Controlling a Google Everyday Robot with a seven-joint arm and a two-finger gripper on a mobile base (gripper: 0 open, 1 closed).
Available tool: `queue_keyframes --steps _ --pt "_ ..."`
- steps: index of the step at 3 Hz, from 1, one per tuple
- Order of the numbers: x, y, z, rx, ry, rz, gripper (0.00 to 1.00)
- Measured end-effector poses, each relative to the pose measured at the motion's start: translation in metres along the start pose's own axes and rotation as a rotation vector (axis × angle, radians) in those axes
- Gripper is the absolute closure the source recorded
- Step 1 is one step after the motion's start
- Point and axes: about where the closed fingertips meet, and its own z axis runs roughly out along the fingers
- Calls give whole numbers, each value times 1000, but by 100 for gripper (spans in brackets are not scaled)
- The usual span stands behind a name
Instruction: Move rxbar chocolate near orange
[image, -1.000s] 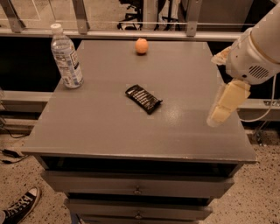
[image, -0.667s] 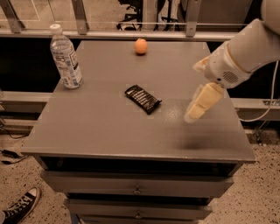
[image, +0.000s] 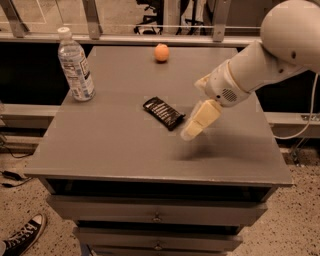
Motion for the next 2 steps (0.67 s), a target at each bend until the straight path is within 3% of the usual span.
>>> queue_keyframes --steps 2 --pt "-8 -3 47 -8 -34 33 0"
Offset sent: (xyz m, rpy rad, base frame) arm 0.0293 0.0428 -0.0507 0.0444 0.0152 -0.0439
